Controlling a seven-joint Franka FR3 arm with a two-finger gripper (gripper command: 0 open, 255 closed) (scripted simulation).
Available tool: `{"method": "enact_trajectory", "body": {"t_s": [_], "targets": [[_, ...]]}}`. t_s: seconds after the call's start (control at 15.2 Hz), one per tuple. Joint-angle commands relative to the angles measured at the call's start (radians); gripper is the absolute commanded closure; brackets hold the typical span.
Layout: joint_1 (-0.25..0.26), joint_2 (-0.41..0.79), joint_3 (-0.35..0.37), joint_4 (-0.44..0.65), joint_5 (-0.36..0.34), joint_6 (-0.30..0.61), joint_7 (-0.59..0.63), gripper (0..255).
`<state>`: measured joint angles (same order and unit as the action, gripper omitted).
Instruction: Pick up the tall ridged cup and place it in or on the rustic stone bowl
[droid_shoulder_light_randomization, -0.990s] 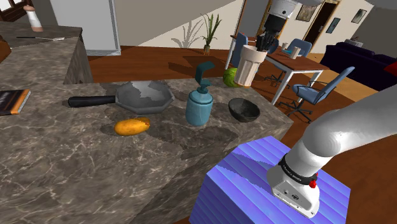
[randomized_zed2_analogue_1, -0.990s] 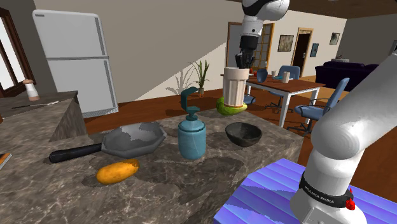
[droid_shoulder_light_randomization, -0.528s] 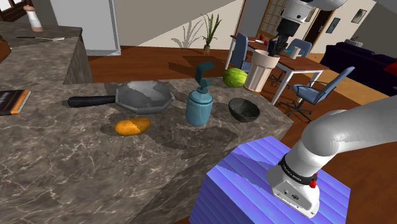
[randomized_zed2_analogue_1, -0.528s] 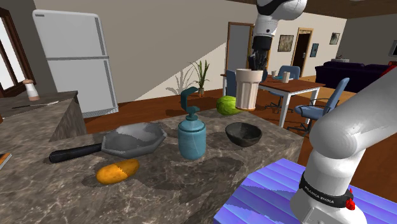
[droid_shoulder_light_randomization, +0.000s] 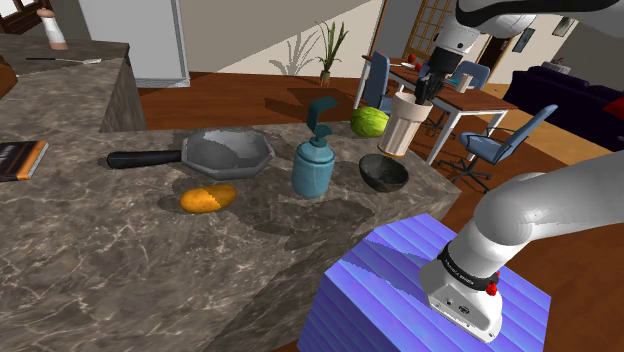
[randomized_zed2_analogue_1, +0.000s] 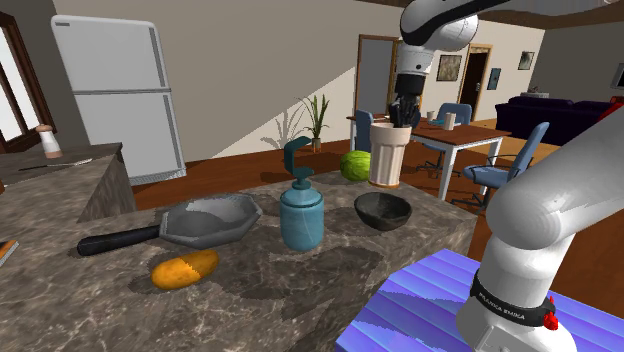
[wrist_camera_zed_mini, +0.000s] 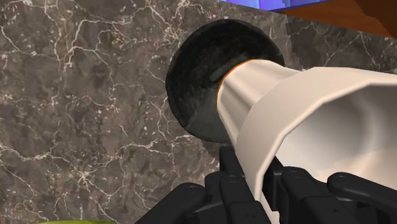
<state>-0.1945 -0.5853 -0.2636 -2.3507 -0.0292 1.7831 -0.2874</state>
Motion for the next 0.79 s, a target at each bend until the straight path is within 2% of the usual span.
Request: {"method": "enact_trajectory", "body": {"t_s": [0.0, 0.73], "targets": [[-0.002, -0.004, -0.002, -0.028, -0.002, 0.025, -0.001, 255], [-0.005, 0.016, -0.018, -0.161, -0.008, 0.177, -0.016, 255]]}}
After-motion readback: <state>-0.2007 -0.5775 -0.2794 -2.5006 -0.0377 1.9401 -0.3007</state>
